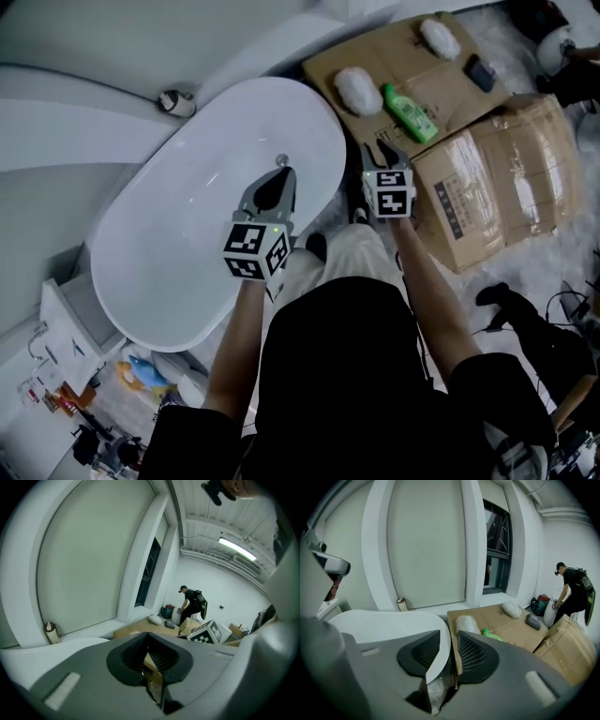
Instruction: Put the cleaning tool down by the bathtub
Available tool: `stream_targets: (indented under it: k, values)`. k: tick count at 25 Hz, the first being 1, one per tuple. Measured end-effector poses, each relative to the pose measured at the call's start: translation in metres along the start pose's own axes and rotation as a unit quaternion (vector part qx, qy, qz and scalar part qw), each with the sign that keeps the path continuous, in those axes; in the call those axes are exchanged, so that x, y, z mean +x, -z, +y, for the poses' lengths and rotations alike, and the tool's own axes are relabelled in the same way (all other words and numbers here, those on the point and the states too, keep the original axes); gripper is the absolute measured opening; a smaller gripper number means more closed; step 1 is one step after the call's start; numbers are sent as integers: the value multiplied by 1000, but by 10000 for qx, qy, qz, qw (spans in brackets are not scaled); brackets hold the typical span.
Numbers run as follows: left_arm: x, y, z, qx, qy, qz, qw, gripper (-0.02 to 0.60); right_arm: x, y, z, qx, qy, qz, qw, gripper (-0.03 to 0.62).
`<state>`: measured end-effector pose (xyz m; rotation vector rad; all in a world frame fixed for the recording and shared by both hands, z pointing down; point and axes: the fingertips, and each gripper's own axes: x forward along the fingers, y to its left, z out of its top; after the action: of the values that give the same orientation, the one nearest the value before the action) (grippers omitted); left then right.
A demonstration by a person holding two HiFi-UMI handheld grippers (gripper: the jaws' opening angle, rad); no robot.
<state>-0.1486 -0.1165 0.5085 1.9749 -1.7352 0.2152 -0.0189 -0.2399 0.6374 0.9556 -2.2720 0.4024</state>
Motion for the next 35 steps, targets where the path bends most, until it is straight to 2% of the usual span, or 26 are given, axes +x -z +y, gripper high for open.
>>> stream_targets:
  k: [9, 14, 18, 25, 35]
  values:
    - [-48, 6, -26, 311, 567, -125, 9978, -2, -92, -9, 54, 68, 201, -594, 9980, 118]
    - [-65, 11, -45, 345, 868, -117, 9956, -1, -146, -9, 74, 153, 340, -867, 9955, 118]
    - [-67, 18, -67, 328, 1127, -75, 9931, -2, -183, -1, 77, 380, 465, -1014, 9930, 113]
    - [-77, 19, -111, 566, 1555, -64, 9862, -2, -242, 13, 67, 651, 721, -1234, 9876, 75]
    - [-102, -18, -149, 808, 1705, -474, 9809, -2, -312, -6, 59, 716, 758, -1780, 9785, 23]
